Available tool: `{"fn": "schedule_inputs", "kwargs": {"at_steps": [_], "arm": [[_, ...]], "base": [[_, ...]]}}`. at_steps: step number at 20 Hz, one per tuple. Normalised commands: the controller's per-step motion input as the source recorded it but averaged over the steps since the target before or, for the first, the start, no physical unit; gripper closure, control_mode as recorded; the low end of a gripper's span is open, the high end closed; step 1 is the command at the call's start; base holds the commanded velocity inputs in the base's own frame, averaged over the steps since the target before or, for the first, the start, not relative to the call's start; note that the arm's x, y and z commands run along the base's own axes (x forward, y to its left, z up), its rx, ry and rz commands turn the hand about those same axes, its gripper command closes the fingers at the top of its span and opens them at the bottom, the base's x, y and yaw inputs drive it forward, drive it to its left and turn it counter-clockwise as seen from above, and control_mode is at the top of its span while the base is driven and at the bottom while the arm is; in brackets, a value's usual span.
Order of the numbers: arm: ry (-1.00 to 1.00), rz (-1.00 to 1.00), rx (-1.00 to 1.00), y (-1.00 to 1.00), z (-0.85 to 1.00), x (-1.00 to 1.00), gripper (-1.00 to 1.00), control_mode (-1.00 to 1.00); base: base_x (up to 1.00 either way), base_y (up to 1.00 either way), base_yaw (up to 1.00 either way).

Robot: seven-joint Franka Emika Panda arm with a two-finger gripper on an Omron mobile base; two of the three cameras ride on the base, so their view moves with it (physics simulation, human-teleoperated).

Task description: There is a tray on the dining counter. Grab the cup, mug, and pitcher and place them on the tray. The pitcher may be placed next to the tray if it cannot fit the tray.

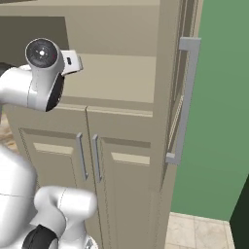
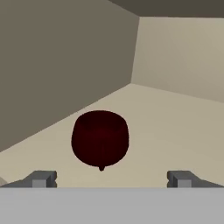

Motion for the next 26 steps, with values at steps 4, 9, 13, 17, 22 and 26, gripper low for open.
{"fn": "schedule_inputs", "kwargs": {"at_steps": [4,9,13,17,22,26], "arm": [[0.00,0.00,-0.01,0.23,-0.06,0.09,-1.00,-1.00],[0.00,0.00,0.00,0.11,-0.06,0.06,-1.00,-1.00],[0.00,0.03,0.00,0.00,-0.10,0.06,-1.00,-1.00],[0.00,0.05,0.00,0.00,-0.12,0.03,-1.00,-1.00],[0.00,0.07,0.00,0.00,-0.12,0.04,-1.00,-1.00],[0.00,0.04,0.00,0.00,-0.04,0.15,-1.00,-1.00]], "base": [[0.00,0.00,0.00],[0.00,0.00,0.00],[0.00,0.00,0.00],[0.00,0.00,0.00],[0.00,0.00,0.00],[0.00,0.00,0.00]]}}
